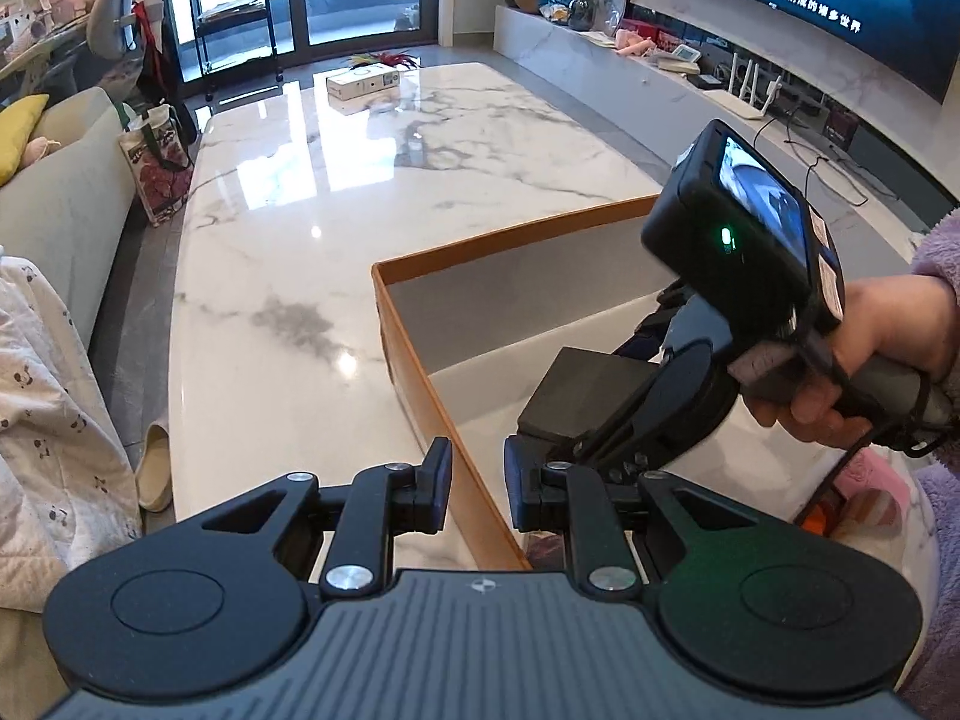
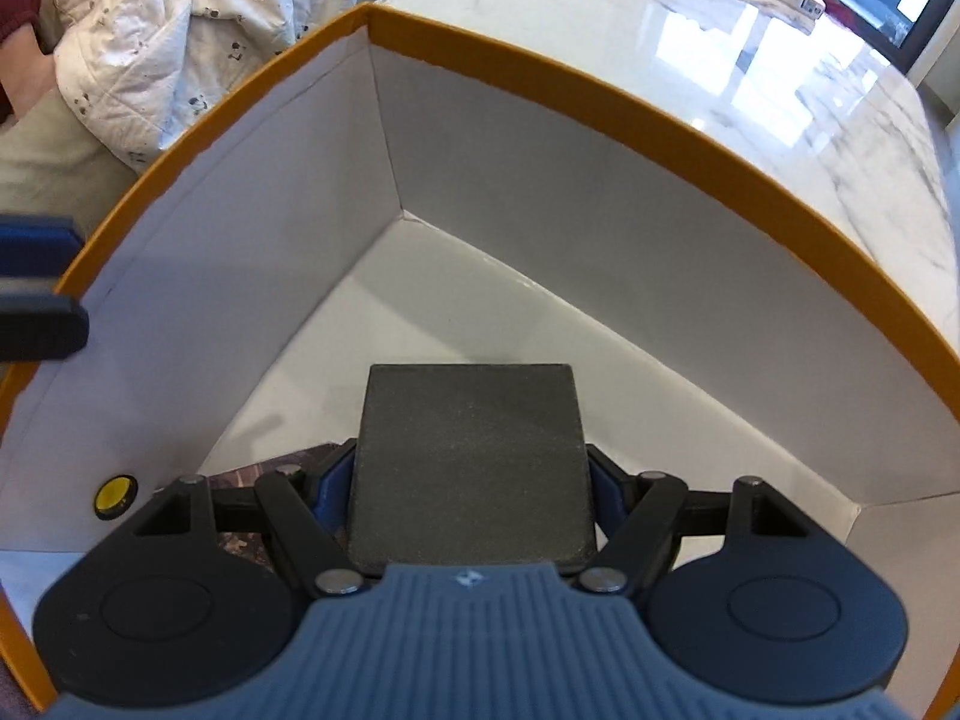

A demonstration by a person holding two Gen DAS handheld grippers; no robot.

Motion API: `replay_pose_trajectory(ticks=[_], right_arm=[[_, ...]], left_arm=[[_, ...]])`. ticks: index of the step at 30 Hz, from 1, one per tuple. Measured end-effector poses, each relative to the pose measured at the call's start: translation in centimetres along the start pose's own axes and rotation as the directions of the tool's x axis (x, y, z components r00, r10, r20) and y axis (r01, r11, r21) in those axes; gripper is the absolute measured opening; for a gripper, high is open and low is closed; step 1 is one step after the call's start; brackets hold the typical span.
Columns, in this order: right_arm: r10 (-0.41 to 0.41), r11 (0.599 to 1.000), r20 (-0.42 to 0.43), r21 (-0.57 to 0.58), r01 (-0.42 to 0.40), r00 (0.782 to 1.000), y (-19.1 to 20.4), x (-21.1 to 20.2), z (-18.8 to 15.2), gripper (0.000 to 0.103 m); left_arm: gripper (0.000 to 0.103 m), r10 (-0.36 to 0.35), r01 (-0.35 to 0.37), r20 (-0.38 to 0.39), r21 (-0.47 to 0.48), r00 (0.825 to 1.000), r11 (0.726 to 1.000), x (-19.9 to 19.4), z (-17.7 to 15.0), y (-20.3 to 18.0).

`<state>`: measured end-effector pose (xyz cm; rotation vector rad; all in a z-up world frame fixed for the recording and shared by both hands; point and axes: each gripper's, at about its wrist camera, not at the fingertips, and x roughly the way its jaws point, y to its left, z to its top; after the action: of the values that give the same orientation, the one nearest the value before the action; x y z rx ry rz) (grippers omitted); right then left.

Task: Organize objects
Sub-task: 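Lower the grey case into the orange box beside the book with the right tool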

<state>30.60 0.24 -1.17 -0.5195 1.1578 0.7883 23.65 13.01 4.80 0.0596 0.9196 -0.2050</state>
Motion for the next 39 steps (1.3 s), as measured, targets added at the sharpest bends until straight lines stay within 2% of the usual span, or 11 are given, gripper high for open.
replay_pose_trajectory(ticks=[2, 5, 11, 16, 19, 23, 27, 32, 35, 39], right_arm=[[-0.029, 0.999, -0.011, 0.042, 0.029, 1.000, -1.0, -0.3, -0.5, 0.076], [-0.097, 0.995, -0.043, 0.000, 0.097, 0.994, -1.1, -1.1, -1.6, 0.076], [-0.087, 0.994, -0.147, -0.075, 0.076, 0.985, -0.9, -1.5, -3.9, 0.076], [-0.030, 0.998, -0.159, -0.054, 0.021, 0.987, -0.4, -1.1, -3.7, 0.076], [-0.057, 0.996, -0.148, -0.076, 0.046, 0.987, 0.2, -0.7, -3.3, 0.076], [0.013, 1.000, -0.154, -0.010, -0.015, 0.988, -0.1, -0.1, -2.7, 0.076], [0.018, 0.999, -0.195, -0.026, -0.024, 0.981, 0.7, 0.3, -2.9, 0.076], [0.056, 0.998, -0.262, 0.040, -0.047, 0.963, -0.3, 0.0, -3.7, 0.076], [0.120, 0.991, -0.300, 0.098, -0.095, 0.946, -0.9, -0.2, -4.6, 0.078], [0.165, 0.981, -0.283, 0.143, -0.129, 0.945, -1.5, -1.0, -5.9, 0.082]], left_arm=[[0.020, 0.002, -0.002, 0.001, -0.009, 1.000, 1.000, -0.2, -0.1, 0.1], [0.020, 0.003, -0.003, -0.007, -0.007, 1.000, 1.000, -0.3, -0.5, 0.0], [0.021, -0.019, 0.018, -0.025, -0.045, 1.000, 0.999, 0.6, -1.1, 0.5], [0.021, -0.048, 0.046, -0.039, -0.064, 0.998, 0.997, 1.2, -1.6, 0.6], [0.021, -0.047, 0.044, -0.035, -0.064, 0.998, 0.997, 1.2, -1.6, 0.5], [0.021, -0.049, 0.046, -0.034, -0.065, 0.998, 0.997, 1.2, -1.7, 0.4], [0.021, -0.052, 0.050, -0.032, -0.066, 0.998, 0.997, 1.2, -1.7, 0.5], [0.021, -0.053, 0.051, -0.029, -0.069, 0.998, 0.996, 1.1, -1.7, 0.5], [0.021, -0.055, 0.053, -0.027, -0.073, 0.998, 0.996, 1.1, -1.8, 0.6], [0.021, -0.047, 0.045, -0.026, -0.064, 0.999, 0.997, 1.0, -1.8, 0.4]])
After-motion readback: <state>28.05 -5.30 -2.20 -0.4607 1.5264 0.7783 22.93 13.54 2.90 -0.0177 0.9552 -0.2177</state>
